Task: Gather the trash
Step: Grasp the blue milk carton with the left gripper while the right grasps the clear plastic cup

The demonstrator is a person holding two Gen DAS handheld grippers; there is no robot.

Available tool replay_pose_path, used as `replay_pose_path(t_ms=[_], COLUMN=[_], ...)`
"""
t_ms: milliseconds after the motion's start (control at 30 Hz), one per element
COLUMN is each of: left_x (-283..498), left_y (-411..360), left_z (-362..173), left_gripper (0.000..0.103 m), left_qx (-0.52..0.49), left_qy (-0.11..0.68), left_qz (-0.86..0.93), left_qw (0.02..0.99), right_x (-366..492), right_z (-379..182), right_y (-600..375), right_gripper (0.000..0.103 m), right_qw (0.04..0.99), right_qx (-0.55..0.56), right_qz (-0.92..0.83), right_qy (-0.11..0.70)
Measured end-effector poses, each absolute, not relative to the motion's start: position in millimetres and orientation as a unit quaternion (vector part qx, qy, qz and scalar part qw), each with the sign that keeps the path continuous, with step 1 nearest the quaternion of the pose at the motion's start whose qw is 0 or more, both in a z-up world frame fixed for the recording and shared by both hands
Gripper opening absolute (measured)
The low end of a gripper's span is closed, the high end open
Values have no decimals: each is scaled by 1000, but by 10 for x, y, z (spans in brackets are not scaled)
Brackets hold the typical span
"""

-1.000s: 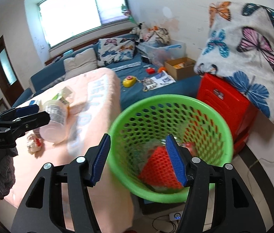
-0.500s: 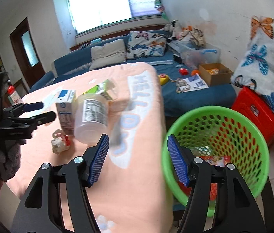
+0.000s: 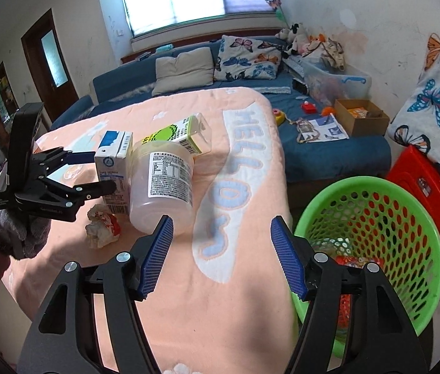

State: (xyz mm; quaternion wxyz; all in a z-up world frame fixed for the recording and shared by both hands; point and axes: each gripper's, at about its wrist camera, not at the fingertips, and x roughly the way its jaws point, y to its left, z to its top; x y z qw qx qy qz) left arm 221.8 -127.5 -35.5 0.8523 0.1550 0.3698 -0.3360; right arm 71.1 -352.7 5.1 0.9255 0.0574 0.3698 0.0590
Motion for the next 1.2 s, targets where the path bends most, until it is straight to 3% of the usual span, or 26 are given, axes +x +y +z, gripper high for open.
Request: replay_pose_path(t_ms=[400, 667, 1200], left_x=[2310, 2401, 2419], left_y=[-1320, -1272, -966], left_z=[-439, -484, -284], left_gripper=[93, 72, 70], left_qx=[153, 134, 81], left_qy=[348, 352, 324], left_qz=[-404, -425, -403], left_qw=[832, 823, 852], right_x=[1121, 1399, 1831], right_z=[-25, -103, -269], right_y=[-3289, -3151, -2926], right_gripper=[70, 73, 80], right_qw=[907, 894, 866], right_qx=[55, 55, 65], right_qz=[98, 126, 177], right_qy=[405, 427, 464])
